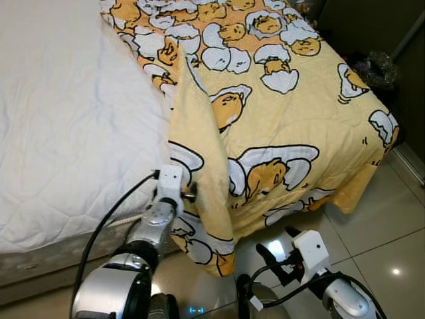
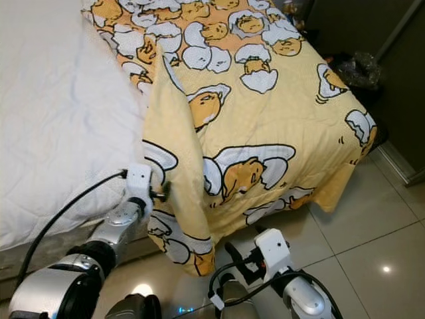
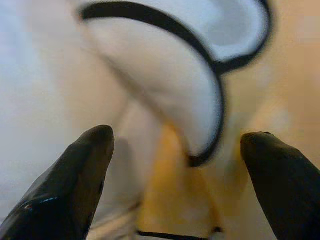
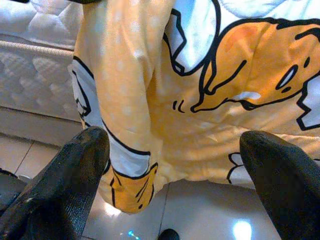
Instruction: Clean up the room
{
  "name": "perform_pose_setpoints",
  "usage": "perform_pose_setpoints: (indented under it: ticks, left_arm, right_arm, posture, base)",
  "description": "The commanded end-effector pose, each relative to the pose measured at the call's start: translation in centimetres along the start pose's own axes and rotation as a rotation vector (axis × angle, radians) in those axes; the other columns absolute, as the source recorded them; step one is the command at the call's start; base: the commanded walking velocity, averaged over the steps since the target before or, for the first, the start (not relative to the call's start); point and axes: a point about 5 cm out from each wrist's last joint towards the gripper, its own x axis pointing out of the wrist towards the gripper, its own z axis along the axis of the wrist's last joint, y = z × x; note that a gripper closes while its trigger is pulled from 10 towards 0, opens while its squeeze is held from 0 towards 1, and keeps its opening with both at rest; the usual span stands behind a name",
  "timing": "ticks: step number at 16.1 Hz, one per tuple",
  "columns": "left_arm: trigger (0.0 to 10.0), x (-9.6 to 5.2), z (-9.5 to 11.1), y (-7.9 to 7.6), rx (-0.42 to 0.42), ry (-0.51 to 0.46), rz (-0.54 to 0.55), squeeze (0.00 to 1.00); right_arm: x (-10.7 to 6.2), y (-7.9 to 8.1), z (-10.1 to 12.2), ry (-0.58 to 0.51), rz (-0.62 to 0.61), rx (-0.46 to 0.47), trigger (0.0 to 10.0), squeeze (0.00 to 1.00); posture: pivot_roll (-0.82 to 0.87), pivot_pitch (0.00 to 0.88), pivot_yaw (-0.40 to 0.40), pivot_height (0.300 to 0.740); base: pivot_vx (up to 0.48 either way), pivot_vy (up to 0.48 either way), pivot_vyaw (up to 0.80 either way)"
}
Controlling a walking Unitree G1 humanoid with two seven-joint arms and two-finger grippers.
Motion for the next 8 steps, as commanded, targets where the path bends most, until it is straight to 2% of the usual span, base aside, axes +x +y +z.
perform_pose_setpoints:
  ticks: [1,8]
  left_arm:
    - [10.0,-0.2,-1.1,-0.8,0.002,0.043,-0.043,0.0]
    - [10.0,-0.6,-2.7,-1.9,0.011,0.14,-0.114,0.0]
  right_arm:
    - [-0.4,0.1,-0.1,0.009,0.015,0.006,10.0,0.0]
    - [-0.6,0.0,-0.1,0.018,0.019,0.001,10.0,0.0]
  posture:
    - [-0.28,0.202,-0.024,0.731]
    - [-0.29,0.207,-0.03,0.731]
  base:
    - [0.0,0.0,0.0]
    - [0.0,0.0,0.0]
